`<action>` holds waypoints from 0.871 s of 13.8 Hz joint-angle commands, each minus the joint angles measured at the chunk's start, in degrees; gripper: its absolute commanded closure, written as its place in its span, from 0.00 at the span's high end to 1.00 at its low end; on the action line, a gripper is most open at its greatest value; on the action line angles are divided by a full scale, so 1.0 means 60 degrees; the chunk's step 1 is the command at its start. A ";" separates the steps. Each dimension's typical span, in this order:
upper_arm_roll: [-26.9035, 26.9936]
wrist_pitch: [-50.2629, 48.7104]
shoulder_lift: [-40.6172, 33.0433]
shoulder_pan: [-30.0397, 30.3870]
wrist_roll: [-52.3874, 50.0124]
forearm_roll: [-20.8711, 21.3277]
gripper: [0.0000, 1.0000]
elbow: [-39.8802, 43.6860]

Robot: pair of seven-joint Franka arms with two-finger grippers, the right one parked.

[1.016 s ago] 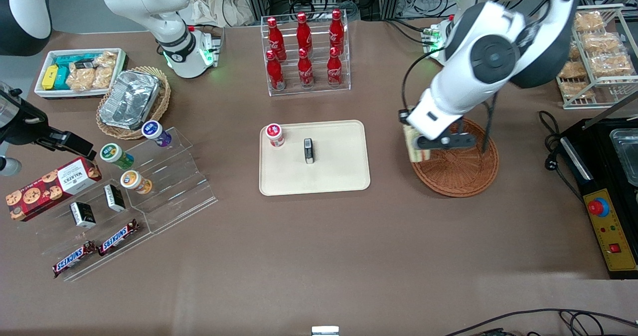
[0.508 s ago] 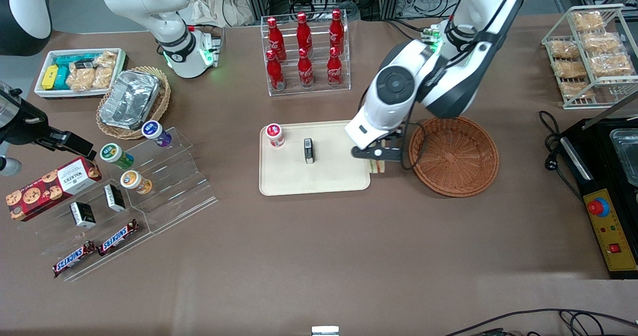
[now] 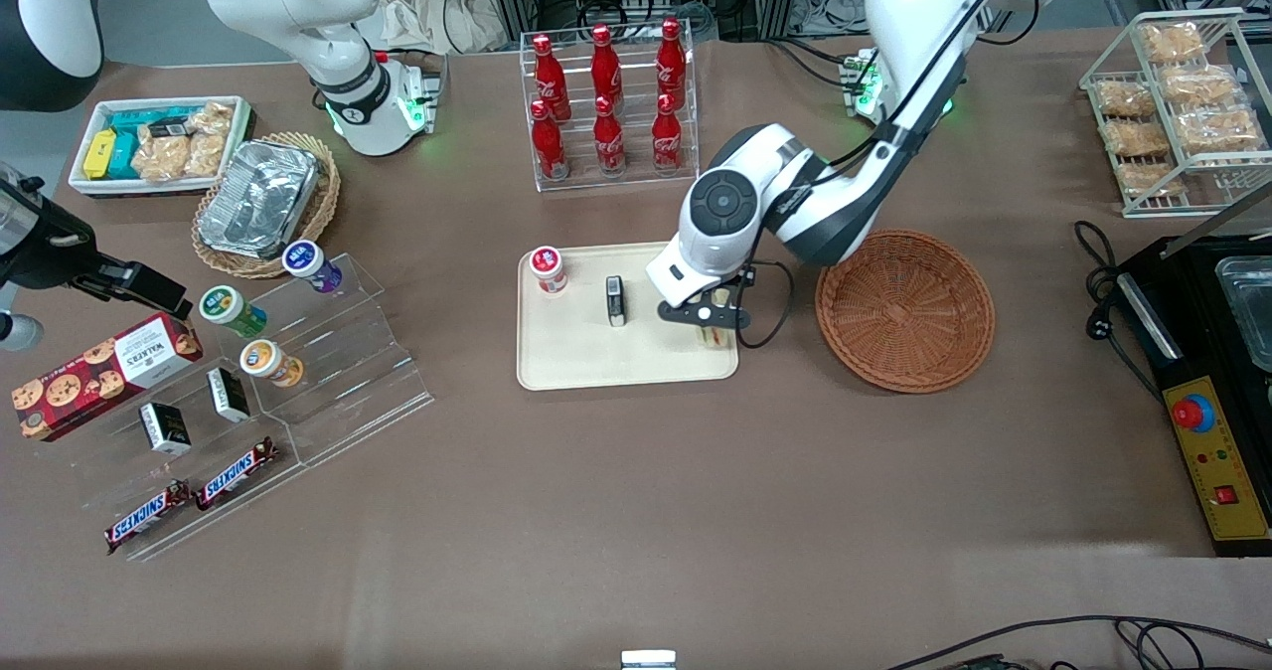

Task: Place sandwich from basket to tray
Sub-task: 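Carry the sandwich over the white tray and lower it, then open the left gripper to release the sandwich and raise it away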

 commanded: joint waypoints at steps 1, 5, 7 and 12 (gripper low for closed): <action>0.0552 0.0483 0.0198 -0.0696 -0.0363 0.0190 0.04 -0.0023; 0.1857 0.0968 0.0434 -0.1826 -0.0774 0.0176 0.60 -0.0082; 0.1873 0.0909 0.0346 -0.1725 -0.0744 0.0176 0.99 -0.0126; 0.1858 -0.0245 -0.0428 -0.1154 -0.0337 0.0030 0.99 0.0122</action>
